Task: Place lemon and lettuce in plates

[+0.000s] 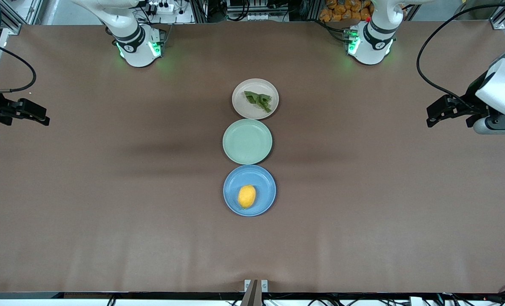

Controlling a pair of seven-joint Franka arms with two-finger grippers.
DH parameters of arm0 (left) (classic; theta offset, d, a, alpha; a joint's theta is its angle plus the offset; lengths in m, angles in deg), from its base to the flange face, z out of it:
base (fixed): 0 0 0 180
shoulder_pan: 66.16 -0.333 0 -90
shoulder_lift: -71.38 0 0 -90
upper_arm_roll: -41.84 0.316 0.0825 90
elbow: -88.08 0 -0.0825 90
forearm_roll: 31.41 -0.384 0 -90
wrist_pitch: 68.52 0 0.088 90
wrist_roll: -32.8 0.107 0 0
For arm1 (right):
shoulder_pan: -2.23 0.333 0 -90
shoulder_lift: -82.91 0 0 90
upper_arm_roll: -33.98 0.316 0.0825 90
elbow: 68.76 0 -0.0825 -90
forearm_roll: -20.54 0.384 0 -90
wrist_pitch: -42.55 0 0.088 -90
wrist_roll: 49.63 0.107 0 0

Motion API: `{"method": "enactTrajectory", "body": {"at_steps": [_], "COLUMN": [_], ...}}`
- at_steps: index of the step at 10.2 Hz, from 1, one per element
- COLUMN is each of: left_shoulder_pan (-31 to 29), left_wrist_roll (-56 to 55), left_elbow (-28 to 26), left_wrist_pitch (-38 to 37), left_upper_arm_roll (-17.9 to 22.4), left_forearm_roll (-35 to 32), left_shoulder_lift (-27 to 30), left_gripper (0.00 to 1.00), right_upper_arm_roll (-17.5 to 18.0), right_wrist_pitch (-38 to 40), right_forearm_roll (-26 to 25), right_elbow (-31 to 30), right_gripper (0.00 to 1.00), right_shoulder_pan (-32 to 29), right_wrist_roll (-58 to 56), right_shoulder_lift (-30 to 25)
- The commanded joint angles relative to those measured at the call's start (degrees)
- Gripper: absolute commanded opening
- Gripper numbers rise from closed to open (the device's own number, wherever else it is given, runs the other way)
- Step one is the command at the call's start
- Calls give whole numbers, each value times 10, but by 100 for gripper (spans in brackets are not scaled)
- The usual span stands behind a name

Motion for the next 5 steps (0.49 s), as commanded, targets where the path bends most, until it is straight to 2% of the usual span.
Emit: {"method": "enactTrajectory", "body": {"at_steps": [1, 5], "left_shoulder_pan": [1, 1], "left_wrist_roll": [10, 11], "left_elbow": [-5, -5], "left_wrist_pitch": [-6, -6], "left_upper_arm_roll": [2, 2], "left_forearm_roll": [4, 4], "left_shoulder_lift": [10, 11], "left_gripper": [100, 100], "right_upper_arm_roll": [12, 13], "right_wrist_pitch": [-4, -10], "right_forearm_roll": [-9, 10], "right_elbow": [-9, -9], "right_gripper": [100, 100], "right_shoulder_pan": [-10, -10], "right_wrist_roll": [10, 10], "right_shoulder_lift": [-8, -5]}}
